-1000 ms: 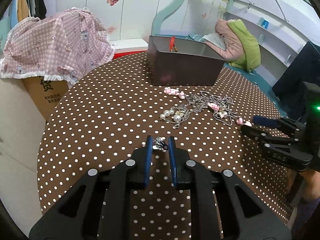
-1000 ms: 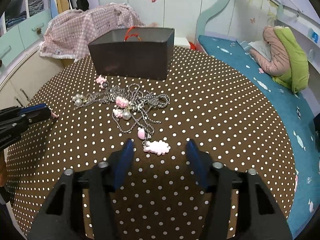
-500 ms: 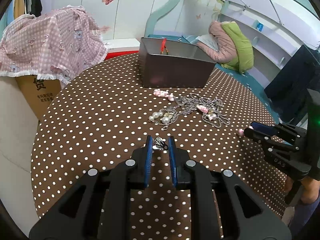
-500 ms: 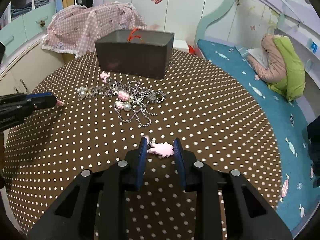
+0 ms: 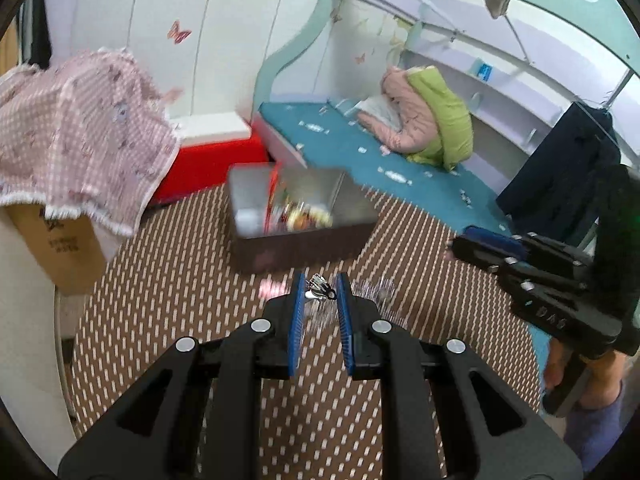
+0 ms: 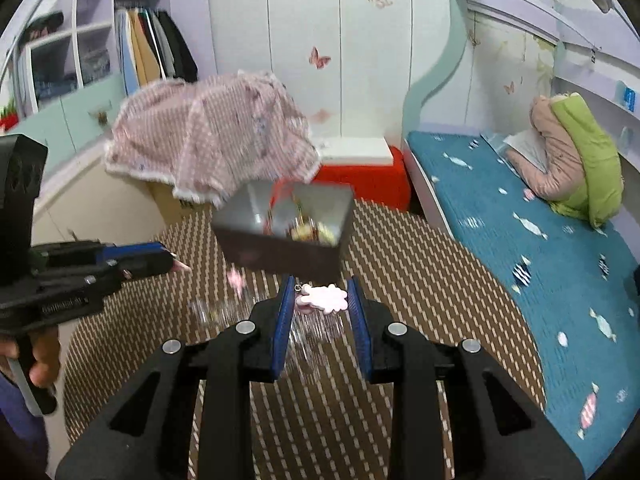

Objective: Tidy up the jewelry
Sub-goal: 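Carry both charms into the grey box and open both grippers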

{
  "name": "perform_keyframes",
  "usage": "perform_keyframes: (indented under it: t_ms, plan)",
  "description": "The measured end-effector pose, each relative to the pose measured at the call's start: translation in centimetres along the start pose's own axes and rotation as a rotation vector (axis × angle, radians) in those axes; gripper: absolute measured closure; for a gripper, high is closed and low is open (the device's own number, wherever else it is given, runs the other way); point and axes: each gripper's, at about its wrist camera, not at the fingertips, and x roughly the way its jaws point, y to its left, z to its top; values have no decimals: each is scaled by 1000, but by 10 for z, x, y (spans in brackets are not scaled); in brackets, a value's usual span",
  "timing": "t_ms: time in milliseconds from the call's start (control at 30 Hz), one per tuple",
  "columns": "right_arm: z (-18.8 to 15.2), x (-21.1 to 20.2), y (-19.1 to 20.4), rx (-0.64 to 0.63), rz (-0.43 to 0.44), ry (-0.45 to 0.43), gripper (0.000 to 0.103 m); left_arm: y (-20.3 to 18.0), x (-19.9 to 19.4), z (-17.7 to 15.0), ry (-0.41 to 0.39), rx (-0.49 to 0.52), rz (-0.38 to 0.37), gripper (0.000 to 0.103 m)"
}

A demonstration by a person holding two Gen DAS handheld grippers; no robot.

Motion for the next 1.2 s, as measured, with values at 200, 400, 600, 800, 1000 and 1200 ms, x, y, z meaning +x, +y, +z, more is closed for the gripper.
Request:
perform_keyframes:
  t_ms: [200,400,600,800,1000,1200]
  plan:
    - [39,28,0,35,52,-11,78,3,34,51,21,10,39,87]
    - [54,66,-2,54,67,35,78,13,74,75,94,2,27,87]
    - [53,91,1,52,84,88,77,22,103,74,149,6,69,87]
    - [52,105,-5,49,92,118,77,32,115,65,163,-2,86,86]
    - [52,110,-4,49,89,129,77,35,117,62,160,2,97,86]
    - [50,113,-5,53,91,138,77,38,117,59,163,-9,107,79]
